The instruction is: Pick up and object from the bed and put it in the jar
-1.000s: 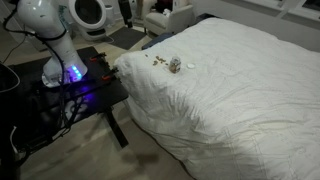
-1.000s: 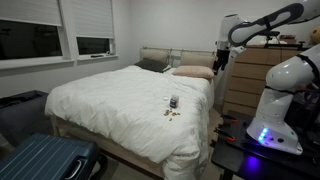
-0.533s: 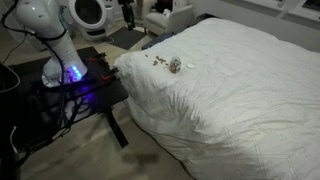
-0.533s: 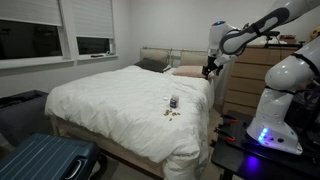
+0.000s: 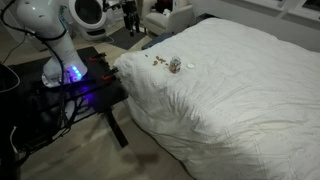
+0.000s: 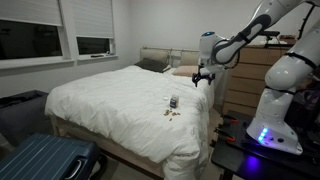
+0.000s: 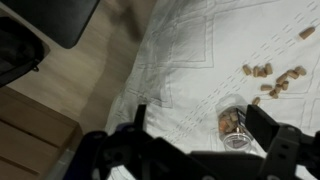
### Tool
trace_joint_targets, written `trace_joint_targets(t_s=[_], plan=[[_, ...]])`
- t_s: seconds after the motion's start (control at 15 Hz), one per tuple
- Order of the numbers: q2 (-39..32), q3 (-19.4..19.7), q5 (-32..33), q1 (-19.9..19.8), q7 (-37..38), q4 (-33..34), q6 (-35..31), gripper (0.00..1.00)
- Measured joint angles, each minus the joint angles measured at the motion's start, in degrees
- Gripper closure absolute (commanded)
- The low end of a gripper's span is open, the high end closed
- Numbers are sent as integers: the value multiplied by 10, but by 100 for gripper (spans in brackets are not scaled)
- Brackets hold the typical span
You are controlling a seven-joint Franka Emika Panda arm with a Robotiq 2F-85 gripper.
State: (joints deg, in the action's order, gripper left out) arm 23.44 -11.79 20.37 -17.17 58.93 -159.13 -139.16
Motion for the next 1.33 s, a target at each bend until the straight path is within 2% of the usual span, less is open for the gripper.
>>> trace_joint_targets(t_s=[0.4,0.73,1.0,1.33], plan=[[-76,-9,28,15,141,11,-72,0],[-120,-8,103,24,261,22,-108,0],[-125,17,148,29,315,13,-134,0],[-137,25,180,6,382,2,-208,0]])
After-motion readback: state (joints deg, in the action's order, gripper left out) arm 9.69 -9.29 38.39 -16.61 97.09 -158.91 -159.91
